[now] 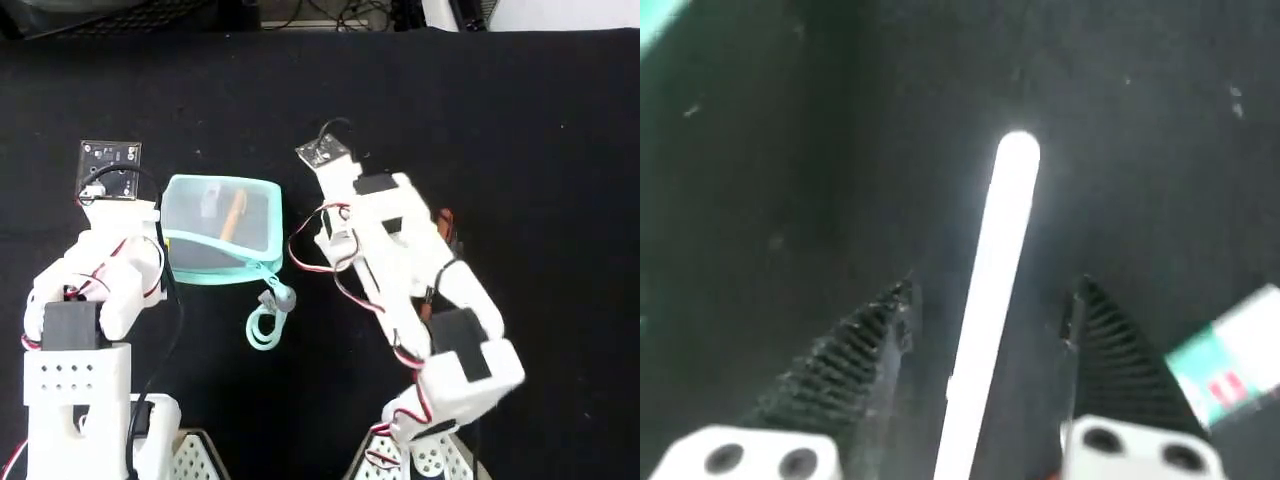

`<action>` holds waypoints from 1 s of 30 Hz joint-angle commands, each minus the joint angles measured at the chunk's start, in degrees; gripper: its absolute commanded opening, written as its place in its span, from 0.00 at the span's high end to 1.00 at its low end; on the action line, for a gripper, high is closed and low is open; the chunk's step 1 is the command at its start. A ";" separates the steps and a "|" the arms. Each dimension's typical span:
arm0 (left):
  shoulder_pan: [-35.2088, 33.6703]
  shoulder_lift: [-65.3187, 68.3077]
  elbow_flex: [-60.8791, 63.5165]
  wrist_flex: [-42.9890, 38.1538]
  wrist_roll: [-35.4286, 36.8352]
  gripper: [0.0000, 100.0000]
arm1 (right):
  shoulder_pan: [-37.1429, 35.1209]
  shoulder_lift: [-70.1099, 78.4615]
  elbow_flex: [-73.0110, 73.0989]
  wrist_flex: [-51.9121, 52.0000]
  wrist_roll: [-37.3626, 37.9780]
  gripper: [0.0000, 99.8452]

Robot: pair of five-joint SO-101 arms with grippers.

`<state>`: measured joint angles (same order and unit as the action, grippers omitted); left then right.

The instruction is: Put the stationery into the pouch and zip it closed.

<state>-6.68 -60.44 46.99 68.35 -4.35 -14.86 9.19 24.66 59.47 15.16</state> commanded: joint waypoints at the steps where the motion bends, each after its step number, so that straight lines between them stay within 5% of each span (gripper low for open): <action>1: -0.31 -0.44 -0.22 -1.14 0.35 0.97 | -0.35 2.77 -2.42 -6.59 0.62 0.77; 8: -0.22 -0.35 -0.22 -2.02 0.35 0.97 | -0.79 5.14 -2.59 -9.14 0.62 0.78; 14: -0.22 -0.35 0.31 -2.37 0.26 0.97 | -0.53 4.88 -2.24 -10.73 0.09 0.99; 20: -0.22 -0.35 0.31 -2.29 0.26 0.97 | -0.26 2.86 -0.22 -10.37 0.18 0.99; 30: -0.22 -0.18 0.31 -2.29 0.26 0.97 | -0.62 -37.14 20.62 -9.93 0.53 0.99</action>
<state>-6.68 -60.53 47.60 67.12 -4.35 -14.95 -10.77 40.84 49.19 15.25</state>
